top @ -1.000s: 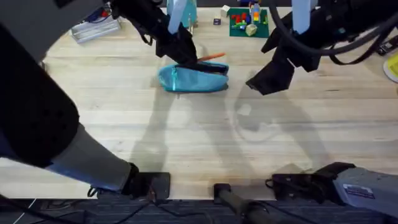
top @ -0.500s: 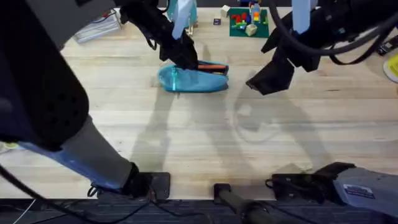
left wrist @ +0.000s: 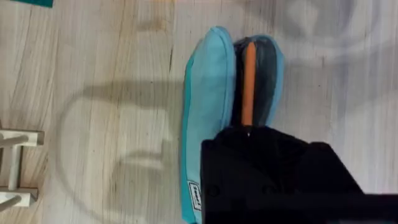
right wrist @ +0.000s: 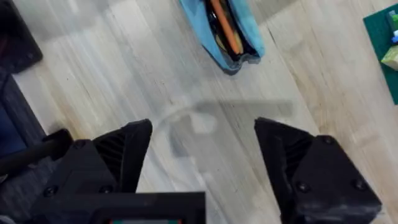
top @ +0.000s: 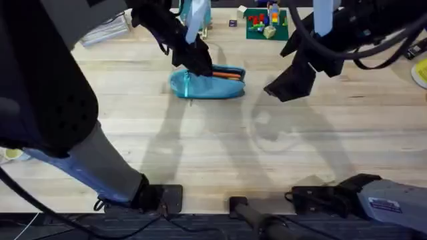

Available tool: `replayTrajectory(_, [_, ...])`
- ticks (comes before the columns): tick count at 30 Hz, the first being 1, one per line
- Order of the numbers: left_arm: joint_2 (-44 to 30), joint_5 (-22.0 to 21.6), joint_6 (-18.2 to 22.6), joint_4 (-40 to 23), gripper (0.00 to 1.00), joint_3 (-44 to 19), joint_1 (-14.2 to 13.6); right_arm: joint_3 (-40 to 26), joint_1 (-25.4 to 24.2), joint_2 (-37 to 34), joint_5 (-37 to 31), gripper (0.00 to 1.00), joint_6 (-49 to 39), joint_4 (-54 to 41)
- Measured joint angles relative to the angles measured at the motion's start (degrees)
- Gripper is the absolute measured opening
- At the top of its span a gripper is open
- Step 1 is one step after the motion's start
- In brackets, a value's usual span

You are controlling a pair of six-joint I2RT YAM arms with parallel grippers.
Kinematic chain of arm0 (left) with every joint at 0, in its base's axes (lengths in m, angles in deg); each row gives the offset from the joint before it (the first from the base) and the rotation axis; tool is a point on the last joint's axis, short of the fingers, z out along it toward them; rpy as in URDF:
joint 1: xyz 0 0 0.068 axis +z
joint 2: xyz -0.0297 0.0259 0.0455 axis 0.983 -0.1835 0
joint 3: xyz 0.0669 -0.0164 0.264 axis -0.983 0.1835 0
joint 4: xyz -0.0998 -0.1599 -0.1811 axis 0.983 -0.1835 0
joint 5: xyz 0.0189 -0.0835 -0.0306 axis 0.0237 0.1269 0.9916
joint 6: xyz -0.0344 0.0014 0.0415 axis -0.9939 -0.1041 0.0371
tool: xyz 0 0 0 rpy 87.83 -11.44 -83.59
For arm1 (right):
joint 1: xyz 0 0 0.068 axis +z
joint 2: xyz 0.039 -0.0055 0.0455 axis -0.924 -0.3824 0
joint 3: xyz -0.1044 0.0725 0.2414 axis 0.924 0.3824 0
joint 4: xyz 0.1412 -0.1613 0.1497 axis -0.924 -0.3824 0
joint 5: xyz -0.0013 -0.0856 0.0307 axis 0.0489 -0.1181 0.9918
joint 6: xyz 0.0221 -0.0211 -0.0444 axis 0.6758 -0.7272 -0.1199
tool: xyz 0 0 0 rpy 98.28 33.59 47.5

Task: Unzip the bag, pick up the pens from the table one at a time and place them inside, then zip the bag closed.

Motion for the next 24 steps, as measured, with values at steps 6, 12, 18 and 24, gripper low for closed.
replayTrajectory(6, [0.0, 0.0, 0.26, 0.04, 0.087, 0.0, 0.0, 0.0, 0.0, 0.0, 0.0, 0.997, 0.0, 0.0])
replayTrajectory(12, [0.0, 0.22, 0.28, -0.11, 0.96, 0.0, 0.0, 0.0, 0.0, 0.0, 0.0, 0.997, 0.0, 0.0])
replayTrajectory(18, [0.0, 0.2, 0.4, -0.07, 0.995, 0.0, 0.0, 0.0, 0.0, 0.0, 0.0, 0.997, 0.0, 0.0])
replayTrajectory(24, [0.0, 0.31, 0.39, -0.07, 0.995, 0.0, 0.0, 0.0, 0.0, -0.01, 0.0, 0.996, 0.0, 0.0])
